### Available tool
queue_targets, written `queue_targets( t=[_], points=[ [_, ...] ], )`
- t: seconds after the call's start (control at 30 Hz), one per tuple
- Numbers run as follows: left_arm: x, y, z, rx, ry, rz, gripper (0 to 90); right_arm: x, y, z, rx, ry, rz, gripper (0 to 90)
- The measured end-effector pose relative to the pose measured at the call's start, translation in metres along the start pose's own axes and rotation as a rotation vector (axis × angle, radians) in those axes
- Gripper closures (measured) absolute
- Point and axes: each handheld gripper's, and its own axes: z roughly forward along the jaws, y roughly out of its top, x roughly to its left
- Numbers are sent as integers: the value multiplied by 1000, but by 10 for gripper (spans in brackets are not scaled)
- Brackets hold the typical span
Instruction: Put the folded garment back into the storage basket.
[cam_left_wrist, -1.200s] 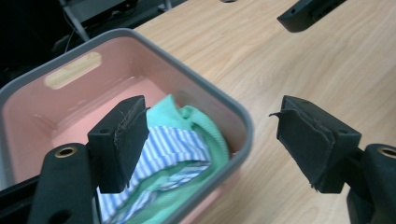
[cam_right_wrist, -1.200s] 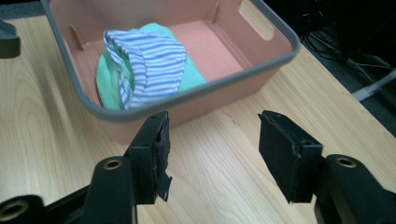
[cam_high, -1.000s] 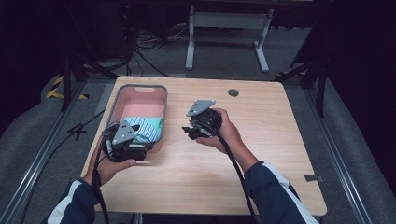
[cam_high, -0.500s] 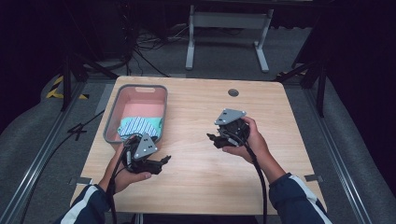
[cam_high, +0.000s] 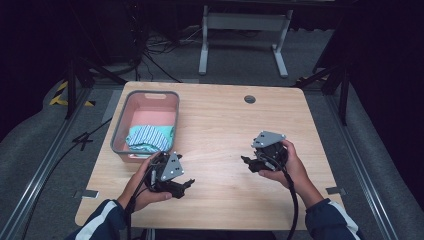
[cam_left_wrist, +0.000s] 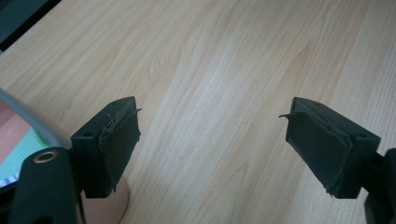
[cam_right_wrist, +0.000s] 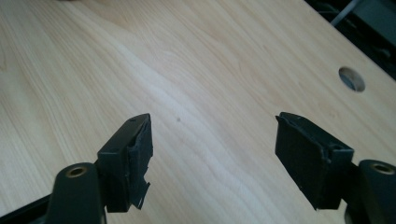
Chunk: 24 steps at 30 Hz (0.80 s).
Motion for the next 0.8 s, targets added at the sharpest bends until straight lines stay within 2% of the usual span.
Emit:
queue_targets(
  t=[0.17, 0.3, 0.33, 0.37, 0.4, 0.57, 0.77, 0.8],
  points=[
    [-4, -7, 12, 34, -21, 19, 181, 1, -22, -3, 6, 2, 6, 275],
    [-4, -15, 22, 53, -36, 11, 182, 2, -43, -5, 12, 3, 11, 276],
    [-4, -15, 22, 53, -36, 11, 182, 2, -43, -5, 12, 3, 11, 276],
    [-4, -17, 24, 53, -39, 7, 185, 2, -52, -6, 11, 2, 15, 275],
    [-4, -19, 27, 65, -46, 21, 184, 2, -57, -7, 8, 5, 18, 275],
    [-4, -25, 33, 71, -61, 17, 182, 0, -77, -10, 11, -1, 36, 273],
    [0, -34, 40, 67, -95, -7, 181, -6, -106, -16, 21, -13, 91, 273],
    [0, -35, 40, 68, -95, -9, 181, -8, -112, -18, 22, -14, 115, 273]
  ],
)
